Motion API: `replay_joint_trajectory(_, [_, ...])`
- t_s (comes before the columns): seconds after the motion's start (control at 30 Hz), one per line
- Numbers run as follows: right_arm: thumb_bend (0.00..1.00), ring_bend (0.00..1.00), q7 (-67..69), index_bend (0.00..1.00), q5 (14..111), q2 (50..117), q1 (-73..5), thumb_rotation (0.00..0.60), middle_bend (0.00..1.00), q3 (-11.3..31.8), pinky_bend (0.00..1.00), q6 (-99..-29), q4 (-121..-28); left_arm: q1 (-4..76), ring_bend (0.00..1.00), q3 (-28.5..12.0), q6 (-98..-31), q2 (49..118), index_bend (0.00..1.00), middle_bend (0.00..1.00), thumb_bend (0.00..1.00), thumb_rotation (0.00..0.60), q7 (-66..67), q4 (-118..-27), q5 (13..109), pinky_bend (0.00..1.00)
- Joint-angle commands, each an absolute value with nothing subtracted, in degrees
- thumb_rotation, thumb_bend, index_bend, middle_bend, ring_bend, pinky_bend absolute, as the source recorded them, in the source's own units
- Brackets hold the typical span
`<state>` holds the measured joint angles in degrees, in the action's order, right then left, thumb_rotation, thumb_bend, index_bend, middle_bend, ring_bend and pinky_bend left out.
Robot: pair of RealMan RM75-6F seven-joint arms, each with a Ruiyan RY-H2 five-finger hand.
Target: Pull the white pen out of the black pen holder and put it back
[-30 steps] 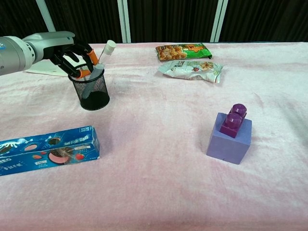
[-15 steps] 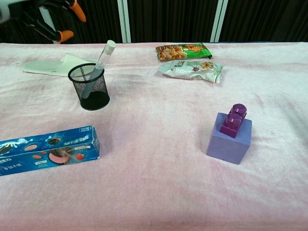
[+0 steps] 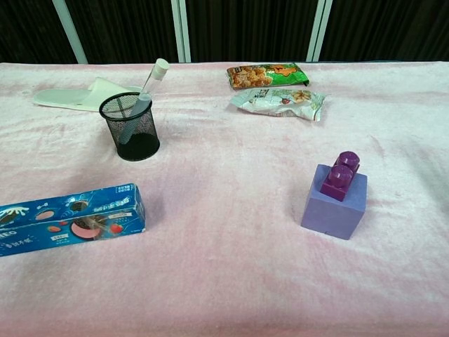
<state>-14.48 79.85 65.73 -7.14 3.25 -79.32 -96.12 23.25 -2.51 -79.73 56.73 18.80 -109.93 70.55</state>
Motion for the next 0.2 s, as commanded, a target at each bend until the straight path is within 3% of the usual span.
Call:
replay_joint_trajectory(0.03, [0.17,0.17,-14.1,0.02,80.4,65.9,-7.2,0.600,0.02,3.4,0.16,-79.8,-95.8,17.9,0.00,1.7,-84.0,55.6,0.17,0.13,0.34,0.600,15.4,-108.1,75.9,0.08])
replay_joint_trajectory(0.2, [0.16,0.16,-13.7,0.02,82.1,66.5,-7.3,0.600,0.01,3.4,0.16,-80.6,-94.8,13.7,0.00,3.4,-86.9,57.0,0.16,0.11,0.34,0.600,9.0,-102.4,79.7,0.07])
